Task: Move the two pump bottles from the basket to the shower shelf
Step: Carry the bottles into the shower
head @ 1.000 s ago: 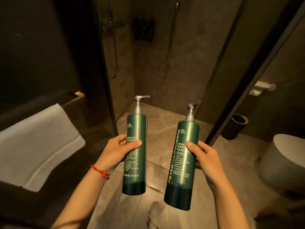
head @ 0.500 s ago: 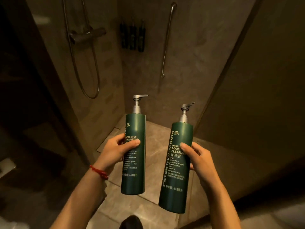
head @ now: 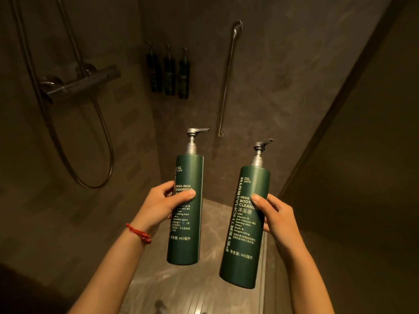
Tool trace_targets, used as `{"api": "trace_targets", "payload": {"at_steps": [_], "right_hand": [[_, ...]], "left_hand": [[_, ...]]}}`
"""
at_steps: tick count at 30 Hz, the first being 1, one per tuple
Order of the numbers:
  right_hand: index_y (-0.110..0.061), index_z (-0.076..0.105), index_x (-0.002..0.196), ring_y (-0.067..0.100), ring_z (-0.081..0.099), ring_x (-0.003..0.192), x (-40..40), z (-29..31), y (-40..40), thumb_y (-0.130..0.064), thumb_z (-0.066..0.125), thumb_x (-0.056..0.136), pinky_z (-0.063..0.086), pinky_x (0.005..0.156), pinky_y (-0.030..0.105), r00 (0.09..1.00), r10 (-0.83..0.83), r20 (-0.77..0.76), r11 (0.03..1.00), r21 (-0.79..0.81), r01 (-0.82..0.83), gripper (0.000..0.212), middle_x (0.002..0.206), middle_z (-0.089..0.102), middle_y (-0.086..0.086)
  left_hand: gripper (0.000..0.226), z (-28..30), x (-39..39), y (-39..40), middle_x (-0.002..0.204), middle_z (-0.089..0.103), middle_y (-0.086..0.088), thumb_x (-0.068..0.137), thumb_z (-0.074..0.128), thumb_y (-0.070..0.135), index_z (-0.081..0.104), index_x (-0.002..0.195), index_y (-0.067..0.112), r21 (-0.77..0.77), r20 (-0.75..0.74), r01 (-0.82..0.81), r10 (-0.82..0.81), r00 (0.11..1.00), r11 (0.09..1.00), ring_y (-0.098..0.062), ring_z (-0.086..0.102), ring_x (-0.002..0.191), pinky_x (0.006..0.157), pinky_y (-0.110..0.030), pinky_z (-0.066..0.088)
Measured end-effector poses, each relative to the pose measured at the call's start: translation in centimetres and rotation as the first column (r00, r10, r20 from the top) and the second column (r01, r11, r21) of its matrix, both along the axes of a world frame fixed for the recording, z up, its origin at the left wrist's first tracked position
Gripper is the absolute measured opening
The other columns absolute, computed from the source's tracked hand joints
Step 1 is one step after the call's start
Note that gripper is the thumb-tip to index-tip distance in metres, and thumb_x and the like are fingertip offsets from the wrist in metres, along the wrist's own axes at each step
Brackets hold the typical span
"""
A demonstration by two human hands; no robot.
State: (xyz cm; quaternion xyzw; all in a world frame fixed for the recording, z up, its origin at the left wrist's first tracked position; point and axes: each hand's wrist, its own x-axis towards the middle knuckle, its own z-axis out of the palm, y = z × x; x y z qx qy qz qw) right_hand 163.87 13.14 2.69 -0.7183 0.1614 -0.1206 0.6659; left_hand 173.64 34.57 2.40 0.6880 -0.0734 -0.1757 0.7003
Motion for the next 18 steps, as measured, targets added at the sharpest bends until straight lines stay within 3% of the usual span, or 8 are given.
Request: {"api": "trace_targets", "payload": {"at_steps": [5,12,15,18], "right_hand": [[-0.022,0.069,0.084,0.010,0.063,0.069,7.9,0.3,-0.8,-0.031,0.064,0.078,0.050,0.061,0.032,1.000,0.028,0.005,0.999,-0.027,-0.028,0.011,0.075,0.070,-0.002],[-0.021,0.069,0.082,0.000,0.063,0.063,20.1,0.5,-0.4,-0.030,0.066,0.076,0.050,0.052,0.018,0.959,0.278,0.047,0.960,-0.003,-0.278,0.012,0.065,0.070,-0.012],[-0.017,0.069,0.081,-0.001,0.062,0.059,25.7,0.6,0.8,-0.030,0.069,0.072,0.047,0.049,0.013,0.902,0.425,0.079,0.905,0.005,-0.426,0.015,0.062,0.069,-0.012],[-0.019,0.068,0.077,0.001,0.060,0.060,31.2,1.4,2.6,-0.029,0.070,0.073,0.046,0.051,0.013,0.805,0.587,0.092,0.809,-0.026,-0.587,0.011,0.061,0.068,-0.012]], "left_hand": [[0.017,0.1,6.5,-0.1,0.067,0.073,0.012,0.070,0.071,0.018,0.067,0.086,0.022,0.010,0.004,-0.044,0.044,0.999,0.999,-0.006,0.069,0.066,0.050,-0.016,0.051],[0.016,-0.2,13.0,1.5,0.068,0.074,0.012,0.070,0.071,0.016,0.066,0.084,0.023,-0.012,0.015,-0.270,0.270,0.963,0.963,-0.006,0.069,0.067,0.050,-0.015,0.050],[0.018,-0.4,14.8,2.9,0.069,0.075,0.010,0.068,0.073,0.017,0.067,0.084,0.023,-0.013,0.025,-0.420,0.420,0.907,0.908,-0.007,0.069,0.068,0.053,-0.016,0.051],[0.034,0.2,16.1,4.3,0.072,0.074,0.004,0.056,0.081,0.023,0.067,0.087,0.020,-0.029,0.030,-0.579,0.579,0.814,0.815,-0.010,0.069,0.068,0.054,-0.018,0.052]]}}
